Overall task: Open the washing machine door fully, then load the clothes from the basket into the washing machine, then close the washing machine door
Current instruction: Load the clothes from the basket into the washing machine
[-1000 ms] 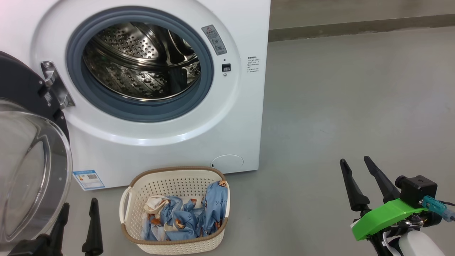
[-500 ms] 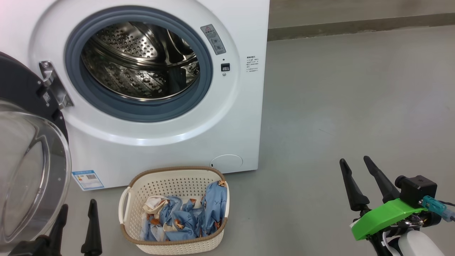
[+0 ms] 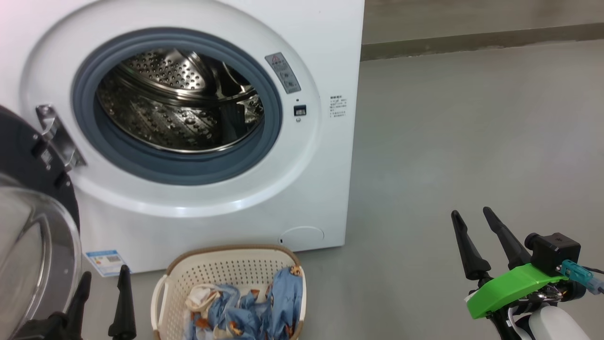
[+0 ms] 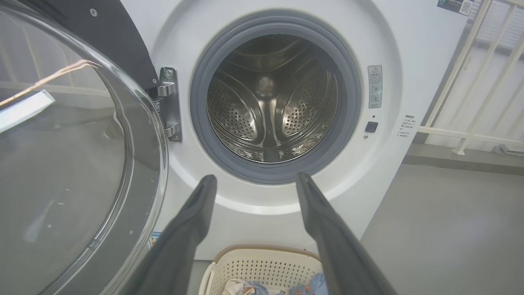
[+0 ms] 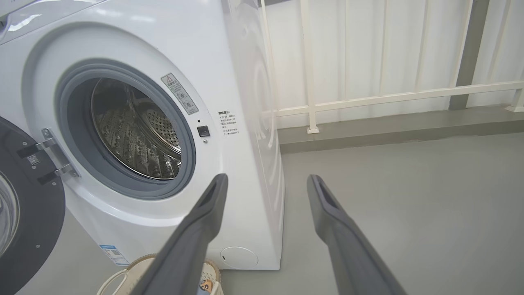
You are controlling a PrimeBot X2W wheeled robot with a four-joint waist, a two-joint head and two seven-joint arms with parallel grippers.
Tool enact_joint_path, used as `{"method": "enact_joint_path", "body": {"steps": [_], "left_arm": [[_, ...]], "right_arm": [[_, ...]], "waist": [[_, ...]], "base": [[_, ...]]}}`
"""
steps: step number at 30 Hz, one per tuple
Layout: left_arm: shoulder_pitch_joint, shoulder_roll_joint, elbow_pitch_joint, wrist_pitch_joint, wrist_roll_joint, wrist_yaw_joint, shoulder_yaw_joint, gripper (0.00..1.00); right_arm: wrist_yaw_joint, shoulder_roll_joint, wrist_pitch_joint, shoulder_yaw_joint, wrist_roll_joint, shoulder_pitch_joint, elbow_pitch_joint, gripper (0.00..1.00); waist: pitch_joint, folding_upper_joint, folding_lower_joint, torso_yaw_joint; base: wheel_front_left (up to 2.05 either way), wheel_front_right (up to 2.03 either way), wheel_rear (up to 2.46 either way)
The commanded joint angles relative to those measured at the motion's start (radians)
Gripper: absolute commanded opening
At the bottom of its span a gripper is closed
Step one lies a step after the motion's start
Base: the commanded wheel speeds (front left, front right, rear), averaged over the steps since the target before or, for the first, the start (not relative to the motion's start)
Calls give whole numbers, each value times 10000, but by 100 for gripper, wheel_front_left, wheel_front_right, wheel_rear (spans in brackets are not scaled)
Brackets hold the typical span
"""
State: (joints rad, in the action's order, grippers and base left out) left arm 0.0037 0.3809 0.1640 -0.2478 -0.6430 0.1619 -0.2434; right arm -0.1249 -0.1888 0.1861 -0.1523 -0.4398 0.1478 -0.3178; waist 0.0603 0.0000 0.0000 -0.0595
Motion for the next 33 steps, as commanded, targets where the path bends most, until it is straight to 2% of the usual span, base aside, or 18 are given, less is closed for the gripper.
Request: {"method": "enact_joint_path", "body": {"steps": [1,13,33], "left_arm": [[-550,212,-146,-80,-93,-19,383,100],[-583,186,-102,-89,-163,-59,369,100],[-610,190,-60,-105,-138,-13,325,100]], "right_arm": [[-58,-49,39,-95,61,154,244,100],[-58,-58,62,-114,24,156,212,100],[-58,-46,61,-163,30,183,170,100]], "waist": [[-4,0,0,-3],[-12,0,0,19],[-22,0,0,47]], "base": [[193,-193,0],[123,-123,0],[4,-4,0]]}}
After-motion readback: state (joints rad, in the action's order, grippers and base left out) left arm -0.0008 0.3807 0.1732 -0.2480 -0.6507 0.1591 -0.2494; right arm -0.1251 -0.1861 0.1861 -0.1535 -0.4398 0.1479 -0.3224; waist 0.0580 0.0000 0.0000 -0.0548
